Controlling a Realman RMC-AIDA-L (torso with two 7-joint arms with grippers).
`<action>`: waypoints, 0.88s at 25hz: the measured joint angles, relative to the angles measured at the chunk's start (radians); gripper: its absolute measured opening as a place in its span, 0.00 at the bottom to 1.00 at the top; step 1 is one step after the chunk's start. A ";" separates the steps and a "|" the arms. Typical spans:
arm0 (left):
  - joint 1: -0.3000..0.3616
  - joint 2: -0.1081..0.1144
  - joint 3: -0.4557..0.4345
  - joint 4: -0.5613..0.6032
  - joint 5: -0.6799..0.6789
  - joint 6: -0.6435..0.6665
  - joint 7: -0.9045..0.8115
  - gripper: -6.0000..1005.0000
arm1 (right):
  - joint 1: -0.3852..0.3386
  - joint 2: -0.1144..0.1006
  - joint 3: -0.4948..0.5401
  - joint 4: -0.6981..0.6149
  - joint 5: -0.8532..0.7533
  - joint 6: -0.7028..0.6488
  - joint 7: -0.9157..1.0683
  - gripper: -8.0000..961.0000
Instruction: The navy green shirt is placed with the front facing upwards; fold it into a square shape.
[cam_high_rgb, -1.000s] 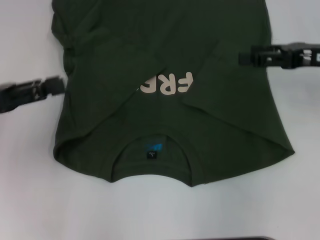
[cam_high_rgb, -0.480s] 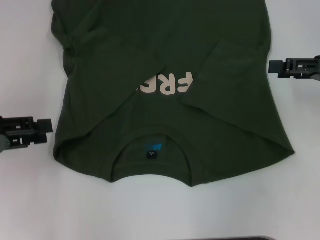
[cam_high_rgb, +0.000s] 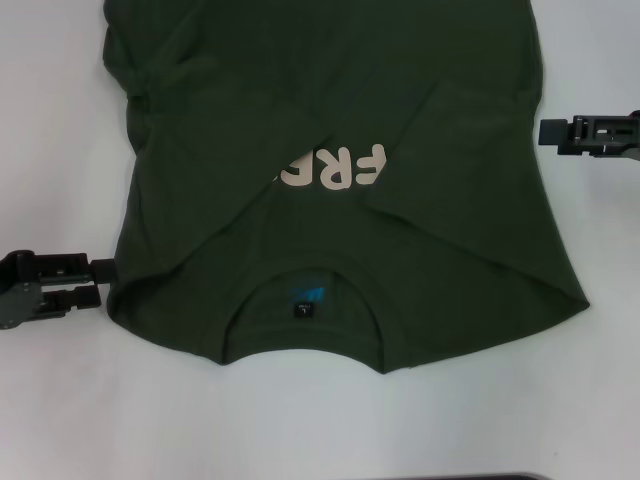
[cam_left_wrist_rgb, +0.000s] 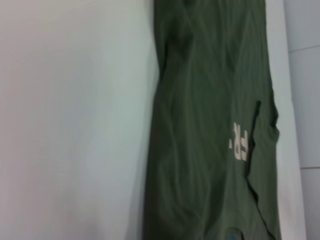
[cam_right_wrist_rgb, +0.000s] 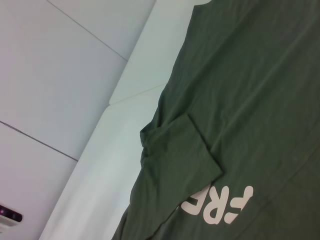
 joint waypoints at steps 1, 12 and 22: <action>0.000 0.000 0.001 0.002 0.001 -0.005 -0.001 0.58 | 0.000 0.000 0.000 0.000 0.000 0.000 0.000 0.89; -0.003 -0.005 0.001 0.006 0.057 -0.064 -0.042 0.58 | 0.000 0.005 0.002 0.003 0.000 0.000 0.001 0.89; -0.012 -0.023 0.001 0.006 0.079 -0.074 -0.056 0.58 | 0.001 0.007 0.006 0.005 0.000 0.000 0.004 0.89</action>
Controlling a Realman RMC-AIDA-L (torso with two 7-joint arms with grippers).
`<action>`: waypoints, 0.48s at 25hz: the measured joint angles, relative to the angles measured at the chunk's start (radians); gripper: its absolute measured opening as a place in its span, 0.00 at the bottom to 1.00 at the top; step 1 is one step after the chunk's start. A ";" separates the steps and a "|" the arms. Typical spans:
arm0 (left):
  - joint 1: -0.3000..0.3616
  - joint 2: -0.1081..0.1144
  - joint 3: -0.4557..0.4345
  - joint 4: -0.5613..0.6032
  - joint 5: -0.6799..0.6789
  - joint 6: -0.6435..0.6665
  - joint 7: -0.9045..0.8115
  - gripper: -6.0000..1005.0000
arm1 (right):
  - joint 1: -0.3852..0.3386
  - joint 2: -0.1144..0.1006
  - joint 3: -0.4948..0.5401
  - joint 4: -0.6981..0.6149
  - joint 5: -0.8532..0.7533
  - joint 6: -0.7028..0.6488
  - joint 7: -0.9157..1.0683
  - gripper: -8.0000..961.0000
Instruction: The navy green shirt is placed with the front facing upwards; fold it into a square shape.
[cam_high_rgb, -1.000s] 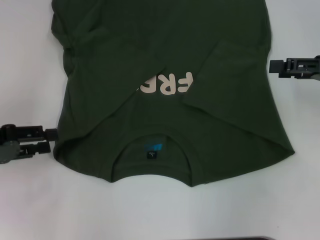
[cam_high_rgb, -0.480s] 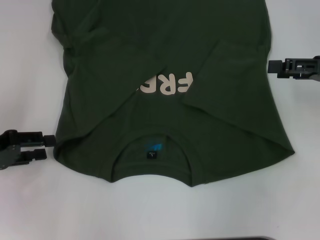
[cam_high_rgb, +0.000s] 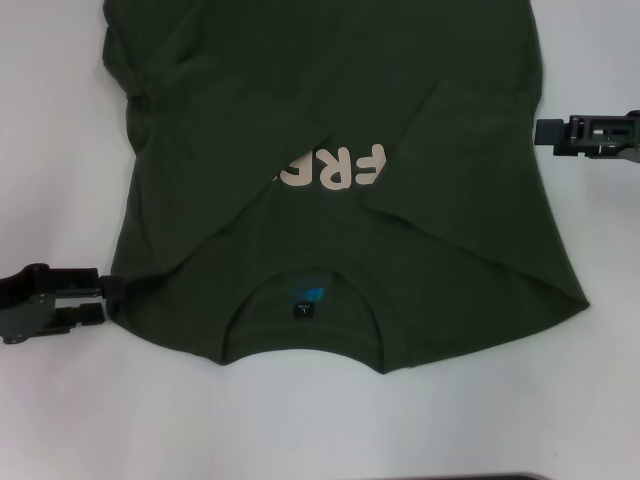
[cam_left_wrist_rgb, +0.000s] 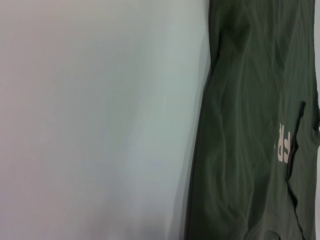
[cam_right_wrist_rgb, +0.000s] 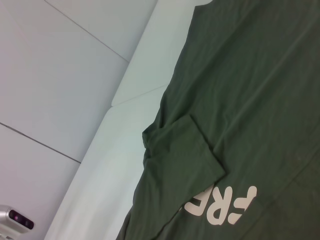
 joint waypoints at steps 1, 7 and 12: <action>-0.001 -0.001 0.000 0.000 0.000 0.000 -0.001 0.58 | 0.000 0.000 0.000 0.000 0.000 0.000 0.000 0.89; -0.001 -0.004 0.000 0.000 0.000 -0.013 -0.011 0.58 | 0.002 0.002 0.000 0.000 0.000 -0.001 0.001 0.89; -0.001 -0.003 0.000 0.000 0.008 -0.024 -0.028 0.58 | 0.002 0.002 0.000 0.000 0.000 -0.002 0.001 0.89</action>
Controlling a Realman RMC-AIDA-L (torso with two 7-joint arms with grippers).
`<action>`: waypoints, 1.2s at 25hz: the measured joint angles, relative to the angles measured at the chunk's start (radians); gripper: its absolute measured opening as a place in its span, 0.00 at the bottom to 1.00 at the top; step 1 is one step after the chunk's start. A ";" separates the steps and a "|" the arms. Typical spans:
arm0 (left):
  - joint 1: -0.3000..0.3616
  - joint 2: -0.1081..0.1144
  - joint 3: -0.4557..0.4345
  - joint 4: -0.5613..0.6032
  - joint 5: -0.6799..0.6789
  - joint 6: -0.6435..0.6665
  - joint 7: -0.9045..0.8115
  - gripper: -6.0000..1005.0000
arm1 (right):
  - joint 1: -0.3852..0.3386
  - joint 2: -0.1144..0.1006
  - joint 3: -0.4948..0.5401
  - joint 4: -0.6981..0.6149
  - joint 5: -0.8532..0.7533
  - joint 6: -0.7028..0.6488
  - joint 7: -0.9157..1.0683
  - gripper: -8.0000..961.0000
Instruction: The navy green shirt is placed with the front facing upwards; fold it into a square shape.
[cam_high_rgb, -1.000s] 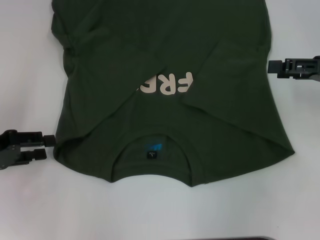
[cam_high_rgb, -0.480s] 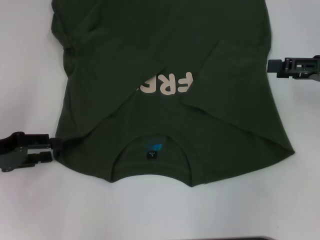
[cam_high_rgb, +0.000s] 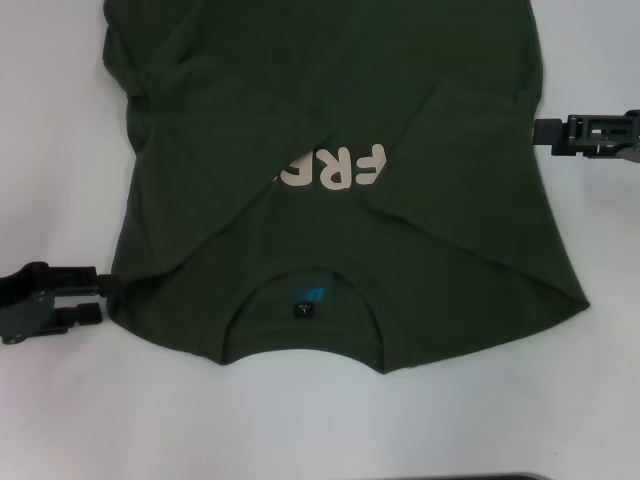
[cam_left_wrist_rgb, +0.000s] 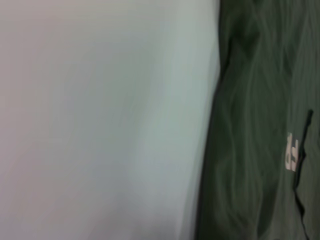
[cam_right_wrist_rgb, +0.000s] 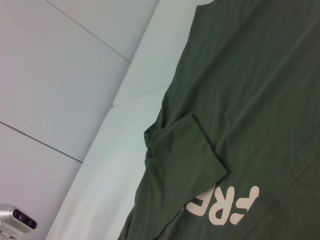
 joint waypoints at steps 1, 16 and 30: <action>-0.001 0.000 0.000 0.000 0.005 -0.002 -0.005 0.58 | 0.000 0.000 0.000 0.001 0.000 0.000 0.000 0.89; -0.011 -0.008 -0.004 0.002 0.015 -0.006 -0.043 0.58 | 0.007 -0.010 0.003 0.034 0.000 0.002 0.000 0.89; -0.023 -0.018 -0.001 0.004 0.015 -0.017 -0.056 0.58 | 0.007 -0.009 0.021 0.034 0.000 -0.005 0.000 0.89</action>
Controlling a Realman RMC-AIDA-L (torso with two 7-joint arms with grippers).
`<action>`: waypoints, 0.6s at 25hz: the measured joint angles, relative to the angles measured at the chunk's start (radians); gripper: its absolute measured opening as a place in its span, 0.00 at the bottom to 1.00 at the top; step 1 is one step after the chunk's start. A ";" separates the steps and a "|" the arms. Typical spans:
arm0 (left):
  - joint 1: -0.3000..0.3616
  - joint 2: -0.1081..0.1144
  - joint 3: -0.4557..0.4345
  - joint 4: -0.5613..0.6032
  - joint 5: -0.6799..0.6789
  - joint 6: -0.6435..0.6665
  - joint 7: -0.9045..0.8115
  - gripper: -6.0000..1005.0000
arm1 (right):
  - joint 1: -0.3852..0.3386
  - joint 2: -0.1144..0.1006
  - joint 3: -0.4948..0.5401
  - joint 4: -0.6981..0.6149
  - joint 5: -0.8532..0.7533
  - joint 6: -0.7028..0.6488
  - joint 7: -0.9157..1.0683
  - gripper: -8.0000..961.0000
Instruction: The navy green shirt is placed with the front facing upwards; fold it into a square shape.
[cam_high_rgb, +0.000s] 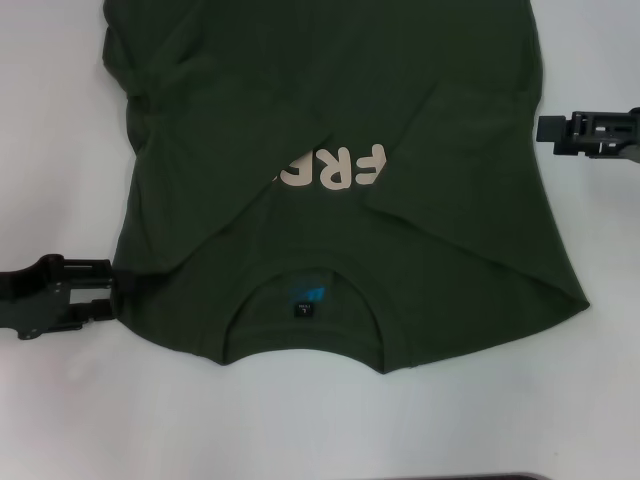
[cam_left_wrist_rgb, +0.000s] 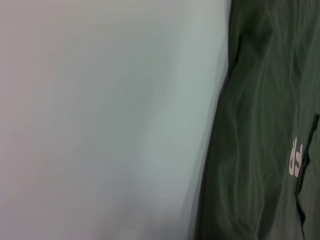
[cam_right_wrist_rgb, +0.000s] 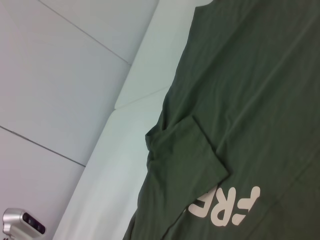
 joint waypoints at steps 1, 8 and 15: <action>0.000 0.000 -0.001 0.000 0.000 -0.002 0.000 0.58 | 0.000 0.000 0.003 0.000 0.000 -0.001 0.000 0.89; 0.002 0.004 -0.009 0.000 -0.001 -0.019 -0.009 0.58 | -0.002 0.000 0.007 0.000 0.000 -0.002 0.000 0.89; -0.001 0.004 -0.003 0.000 -0.001 -0.026 -0.019 0.58 | 0.002 0.000 0.007 0.002 0.000 -0.002 0.000 0.89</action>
